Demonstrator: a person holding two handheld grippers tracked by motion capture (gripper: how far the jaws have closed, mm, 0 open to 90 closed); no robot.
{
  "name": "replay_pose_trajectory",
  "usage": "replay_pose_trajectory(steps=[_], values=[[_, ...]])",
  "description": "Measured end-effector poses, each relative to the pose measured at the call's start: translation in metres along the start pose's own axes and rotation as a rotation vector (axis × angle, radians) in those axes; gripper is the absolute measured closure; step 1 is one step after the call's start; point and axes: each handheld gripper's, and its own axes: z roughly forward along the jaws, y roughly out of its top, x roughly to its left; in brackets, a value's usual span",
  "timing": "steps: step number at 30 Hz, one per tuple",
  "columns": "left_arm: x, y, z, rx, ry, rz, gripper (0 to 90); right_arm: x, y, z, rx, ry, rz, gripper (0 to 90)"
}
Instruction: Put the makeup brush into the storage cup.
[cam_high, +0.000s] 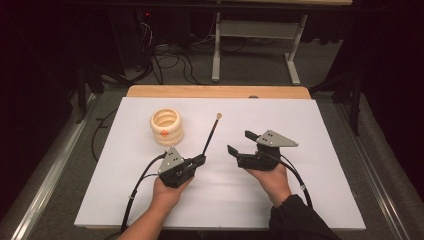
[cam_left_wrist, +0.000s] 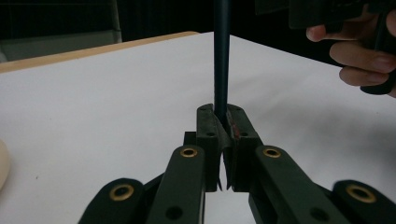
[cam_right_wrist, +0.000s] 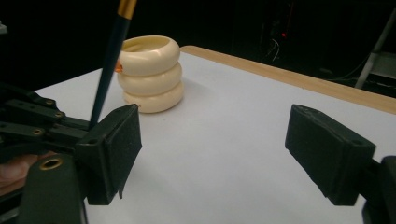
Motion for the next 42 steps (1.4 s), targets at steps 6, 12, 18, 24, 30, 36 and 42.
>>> replay_pose_trajectory(steps=[6,12,18,24,30,36,42], values=[[0.0,-0.002,0.001,-0.007,-0.003,0.004,86.0,0.007,0.0,0.001,-0.033,0.04,0.019,26.5],[-0.003,-0.002,0.001,-0.012,-0.011,0.001,86.0,0.013,0.001,0.001,-0.067,0.057,0.026,31.8],[-0.006,-0.004,0.004,0.0,-0.021,0.0,86.0,0.014,0.003,0.002,-0.096,0.086,0.058,36.1],[-0.012,-0.005,0.006,0.008,-0.041,0.006,86.0,0.02,0.003,0.004,-0.103,0.103,0.065,41.0],[-0.016,-0.005,0.008,0.009,-0.05,0.01,86.0,0.024,0.004,0.003,-0.133,0.117,0.067,45.1],[-0.019,-0.005,0.008,0.007,-0.062,0.01,86.0,0.025,0.005,0.004,-0.155,0.142,0.105,50.0],[-0.023,-0.006,0.01,0.016,-0.074,0.022,86.0,0.027,0.004,0.004,-0.161,0.143,0.116,55.7]])
